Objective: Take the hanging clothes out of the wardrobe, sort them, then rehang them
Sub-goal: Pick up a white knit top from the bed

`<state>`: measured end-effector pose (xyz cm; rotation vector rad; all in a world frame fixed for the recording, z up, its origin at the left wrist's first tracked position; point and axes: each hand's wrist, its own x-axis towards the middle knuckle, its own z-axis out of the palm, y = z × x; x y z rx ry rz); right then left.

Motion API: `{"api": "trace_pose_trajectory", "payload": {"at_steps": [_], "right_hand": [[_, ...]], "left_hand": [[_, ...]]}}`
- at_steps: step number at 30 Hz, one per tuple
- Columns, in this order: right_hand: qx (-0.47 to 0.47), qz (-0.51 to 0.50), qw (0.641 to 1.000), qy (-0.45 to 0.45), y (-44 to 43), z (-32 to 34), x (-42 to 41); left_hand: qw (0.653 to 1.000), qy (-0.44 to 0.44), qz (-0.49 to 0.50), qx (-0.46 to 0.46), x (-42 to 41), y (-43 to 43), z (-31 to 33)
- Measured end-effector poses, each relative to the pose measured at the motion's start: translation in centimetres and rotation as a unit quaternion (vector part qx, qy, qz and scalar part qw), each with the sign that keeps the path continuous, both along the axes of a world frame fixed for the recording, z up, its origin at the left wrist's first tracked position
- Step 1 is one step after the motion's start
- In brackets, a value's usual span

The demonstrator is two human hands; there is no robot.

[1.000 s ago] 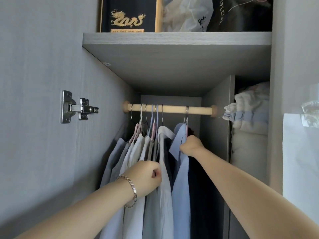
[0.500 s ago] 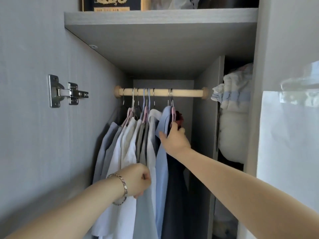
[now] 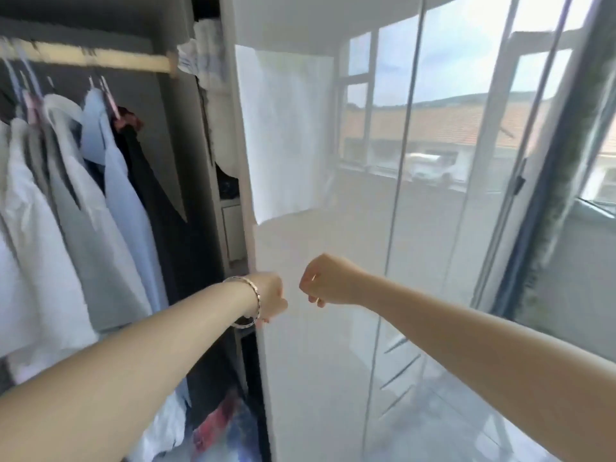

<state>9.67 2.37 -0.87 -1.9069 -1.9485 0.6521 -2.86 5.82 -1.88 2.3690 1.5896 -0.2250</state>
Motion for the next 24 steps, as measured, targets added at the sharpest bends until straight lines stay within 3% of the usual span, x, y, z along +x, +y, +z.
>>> {"api": "trace_pose_trajectory", "payload": {"at_steps": [5,10,15,19,24], "right_hand": [[-0.045,-0.175,0.983,-0.027,-12.4,-6.1,12.8],[-0.104,-0.336,0.935,-0.043,-28.5,-12.6,24.9],[-0.167,-0.484,0.858,-0.038,-46.7,-18.6,34.1],[-0.198,-0.591,0.782,0.015,-60.9,-23.9,41.2],[-0.212,-0.69,0.687,0.085,-75.9,-30.2,49.8]], "left_hand": [[0.983,0.006,-0.186,0.001,12.9,-7.4,-5.2],[0.936,-0.026,-0.352,0.009,27.0,-18.4,-10.3],[0.88,-0.042,-0.473,-0.01,39.9,-32.3,-15.7],[0.835,-0.048,-0.547,-0.03,49.6,-43.6,-20.0],[0.815,-0.039,-0.574,-0.072,60.7,-56.1,-25.6]]}}
